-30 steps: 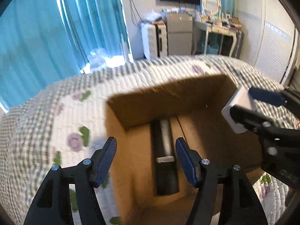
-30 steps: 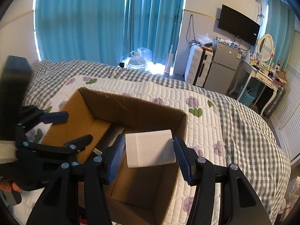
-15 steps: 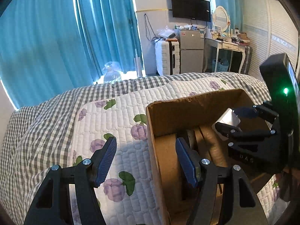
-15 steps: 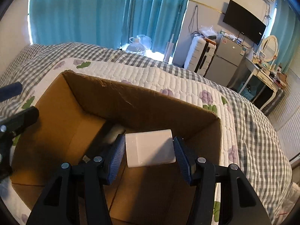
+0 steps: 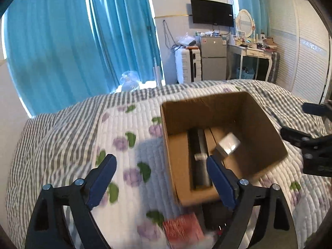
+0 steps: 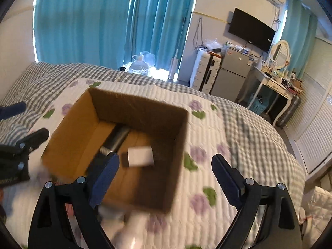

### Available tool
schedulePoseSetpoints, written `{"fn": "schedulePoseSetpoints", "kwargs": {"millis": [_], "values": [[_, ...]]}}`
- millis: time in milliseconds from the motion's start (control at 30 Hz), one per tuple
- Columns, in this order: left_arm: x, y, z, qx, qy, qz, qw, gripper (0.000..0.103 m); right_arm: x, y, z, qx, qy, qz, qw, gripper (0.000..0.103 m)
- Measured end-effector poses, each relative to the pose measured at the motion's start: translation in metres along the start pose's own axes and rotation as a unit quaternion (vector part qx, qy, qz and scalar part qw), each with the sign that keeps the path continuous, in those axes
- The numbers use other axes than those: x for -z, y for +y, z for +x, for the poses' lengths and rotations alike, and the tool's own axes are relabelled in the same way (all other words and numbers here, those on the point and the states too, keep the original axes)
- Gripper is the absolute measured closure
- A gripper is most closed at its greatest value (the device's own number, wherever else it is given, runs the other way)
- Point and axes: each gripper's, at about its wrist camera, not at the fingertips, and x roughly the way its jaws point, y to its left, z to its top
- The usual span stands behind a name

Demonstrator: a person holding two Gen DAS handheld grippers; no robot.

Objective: Organize rigid objects
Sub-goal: 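Release the white charger into the box from the right tool, then grasp the red-capped pill bottle with the left tool while the right tool grasps the hair dryer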

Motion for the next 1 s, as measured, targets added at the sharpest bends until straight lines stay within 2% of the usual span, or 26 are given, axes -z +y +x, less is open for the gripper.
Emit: {"fn": "schedulePoseSetpoints", "kwargs": {"millis": [133, 267, 433, 533, 633, 800, 900, 933, 1000], "values": [[0.025, -0.010, -0.009, 0.005, 0.022, -0.006, 0.9997, 0.010, 0.029, -0.005, -0.031, 0.010, 0.004, -0.003, 1.000, 0.010], [0.054, -0.024, -0.007, 0.002, 0.061, -0.023, 0.9979, 0.010, 0.066, -0.007, -0.042, -0.005, 0.018, 0.009, 1.000, 0.010], [0.090, -0.044, 0.003, 0.021, 0.100, -0.056, 0.9932, 0.010, 0.107, -0.008, -0.028, -0.021, 0.045, 0.027, 0.998, 0.010], [0.106, -0.058, 0.011, 0.031, 0.115, -0.060, 0.9911, 0.010, 0.122, -0.006, -0.017, -0.009, 0.054, 0.023, 0.998, 0.010], [0.119, -0.073, 0.021, 0.044, 0.137, -0.055, 0.9881, 0.010, 0.129, -0.008, -0.005, -0.036, 0.068, 0.042, 0.996, 0.010], [0.136, -0.097, 0.036, 0.059, 0.162, -0.021, 0.9848, 0.011, 0.135, -0.008, 0.007, -0.035, 0.081, 0.049, 0.995, 0.010], [0.144, -0.103, 0.043, 0.066, 0.175, -0.015, 0.9822, 0.017, 0.138, -0.007, 0.010, -0.035, 0.084, 0.052, 0.994, 0.010], [0.144, -0.103, 0.045, 0.067, 0.180, -0.015, 0.9813, 0.027, 0.139, -0.008, 0.011, -0.035, 0.085, 0.053, 0.994, 0.010], [0.145, -0.103, 0.046, 0.077, 0.182, -0.018, 0.9802, 0.033, 0.140, -0.007, 0.013, -0.033, 0.089, 0.053, 0.994, 0.010]]}}
